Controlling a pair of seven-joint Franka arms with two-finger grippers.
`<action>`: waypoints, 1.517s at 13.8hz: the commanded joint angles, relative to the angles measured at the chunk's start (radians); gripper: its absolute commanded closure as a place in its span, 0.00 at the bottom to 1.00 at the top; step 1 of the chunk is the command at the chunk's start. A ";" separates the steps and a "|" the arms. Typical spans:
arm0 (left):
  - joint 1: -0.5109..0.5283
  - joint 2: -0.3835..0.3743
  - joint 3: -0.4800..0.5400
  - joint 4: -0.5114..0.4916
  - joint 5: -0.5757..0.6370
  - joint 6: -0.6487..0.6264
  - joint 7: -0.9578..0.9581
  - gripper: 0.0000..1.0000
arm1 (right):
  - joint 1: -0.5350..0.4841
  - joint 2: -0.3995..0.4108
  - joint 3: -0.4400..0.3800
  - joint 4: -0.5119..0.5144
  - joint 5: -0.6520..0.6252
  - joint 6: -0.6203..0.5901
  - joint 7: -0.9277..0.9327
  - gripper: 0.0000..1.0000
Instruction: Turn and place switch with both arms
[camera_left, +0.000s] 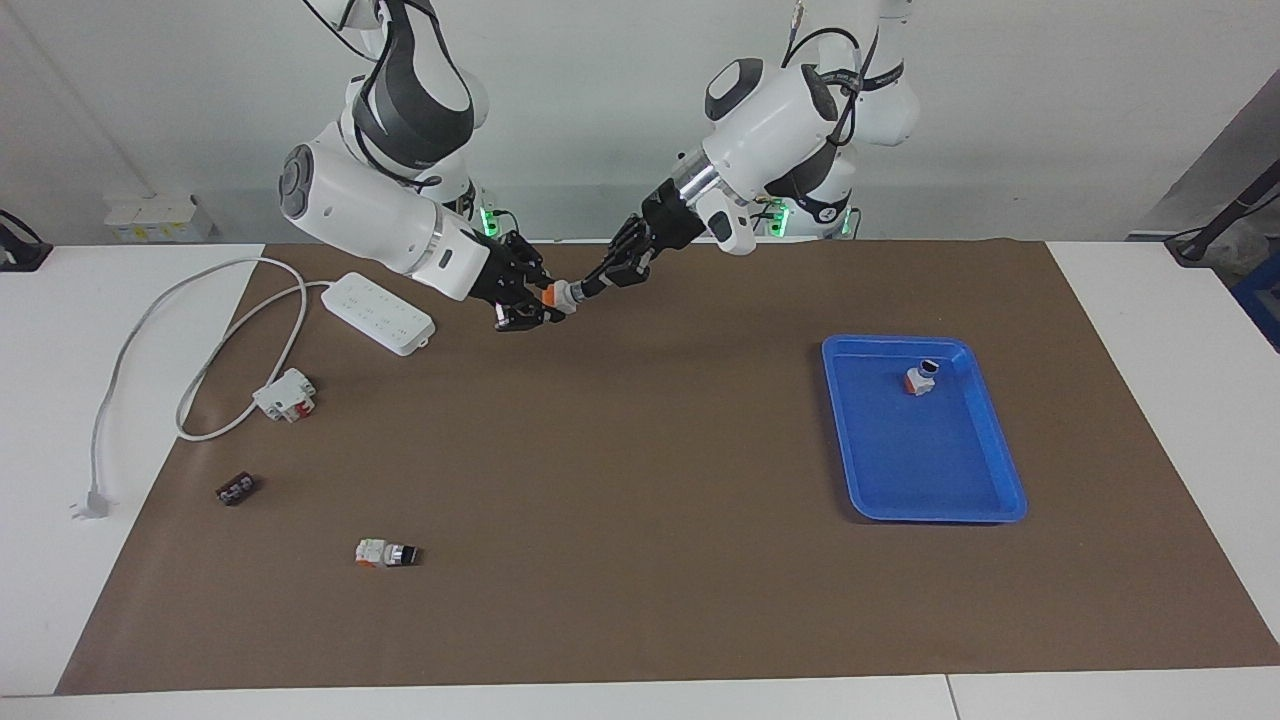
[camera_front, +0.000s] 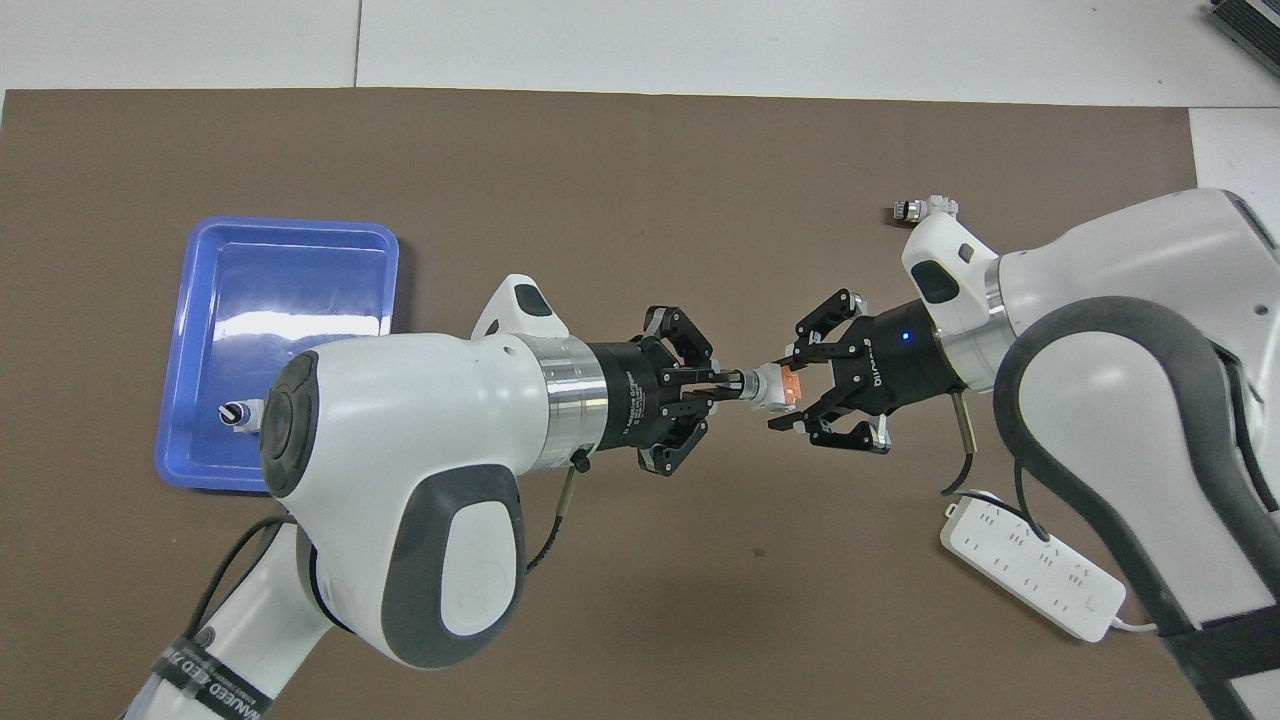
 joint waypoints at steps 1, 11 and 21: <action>0.013 -0.009 0.003 0.002 0.035 0.033 -0.022 1.00 | -0.001 -0.020 0.005 -0.021 0.010 -0.014 0.023 0.00; 0.046 -0.025 0.003 -0.032 0.462 -0.054 0.203 1.00 | -0.001 -0.022 0.008 0.075 -0.270 -0.007 0.158 0.00; 0.316 -0.122 0.005 -0.219 0.747 -0.197 0.815 1.00 | -0.032 -0.035 -0.006 0.206 -0.605 -0.045 0.494 0.00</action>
